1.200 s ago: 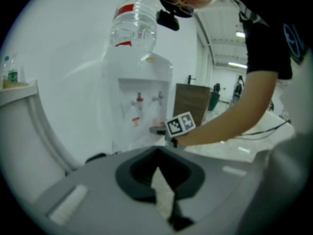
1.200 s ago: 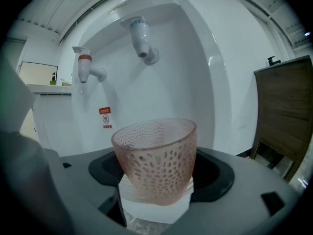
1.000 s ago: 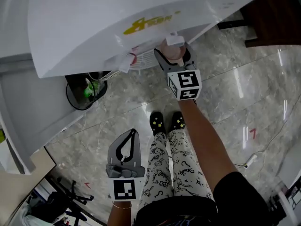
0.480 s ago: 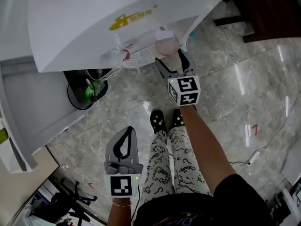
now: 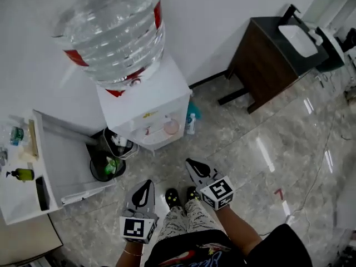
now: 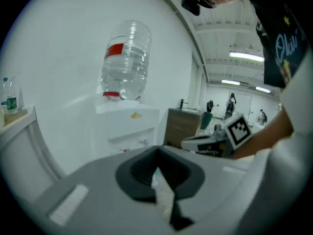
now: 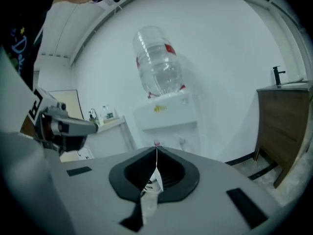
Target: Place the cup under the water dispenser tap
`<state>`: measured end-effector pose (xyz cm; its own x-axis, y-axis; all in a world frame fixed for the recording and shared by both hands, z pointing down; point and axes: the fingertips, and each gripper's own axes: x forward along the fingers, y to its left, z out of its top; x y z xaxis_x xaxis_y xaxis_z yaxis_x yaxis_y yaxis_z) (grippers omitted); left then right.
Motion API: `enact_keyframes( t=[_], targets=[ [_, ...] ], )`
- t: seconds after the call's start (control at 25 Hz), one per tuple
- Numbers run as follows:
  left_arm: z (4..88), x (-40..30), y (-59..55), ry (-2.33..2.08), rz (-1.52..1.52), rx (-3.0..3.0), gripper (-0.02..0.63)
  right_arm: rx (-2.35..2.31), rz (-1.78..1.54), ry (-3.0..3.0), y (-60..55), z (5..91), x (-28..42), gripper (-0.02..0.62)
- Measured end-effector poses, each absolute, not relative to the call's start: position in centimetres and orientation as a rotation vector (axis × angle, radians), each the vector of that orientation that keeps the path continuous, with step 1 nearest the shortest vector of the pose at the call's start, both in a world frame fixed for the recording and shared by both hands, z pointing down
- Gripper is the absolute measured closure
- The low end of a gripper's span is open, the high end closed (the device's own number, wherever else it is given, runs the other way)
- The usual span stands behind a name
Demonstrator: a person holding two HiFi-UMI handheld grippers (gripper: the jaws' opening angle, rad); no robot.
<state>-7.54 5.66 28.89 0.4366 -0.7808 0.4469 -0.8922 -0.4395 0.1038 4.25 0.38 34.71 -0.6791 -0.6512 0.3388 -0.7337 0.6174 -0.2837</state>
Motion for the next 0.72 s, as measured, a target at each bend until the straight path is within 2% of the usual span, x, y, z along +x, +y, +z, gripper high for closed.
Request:
enact_keyframes(
  t=[0.28, 0.72],
  targets=[
    [20.1, -4.4, 5.4, -1.380, 0.210, 2.412, 0.609, 1.077, 0.445, -2.792, 1.2, 19.4, 4.9, 0.581],
    [18.4, -5.2, 8.0, -1.455, 0.322, 2.476, 0.609, 1.107, 0.511, -2.827, 4.2, 18.0, 5.4, 0.580]
  ],
)
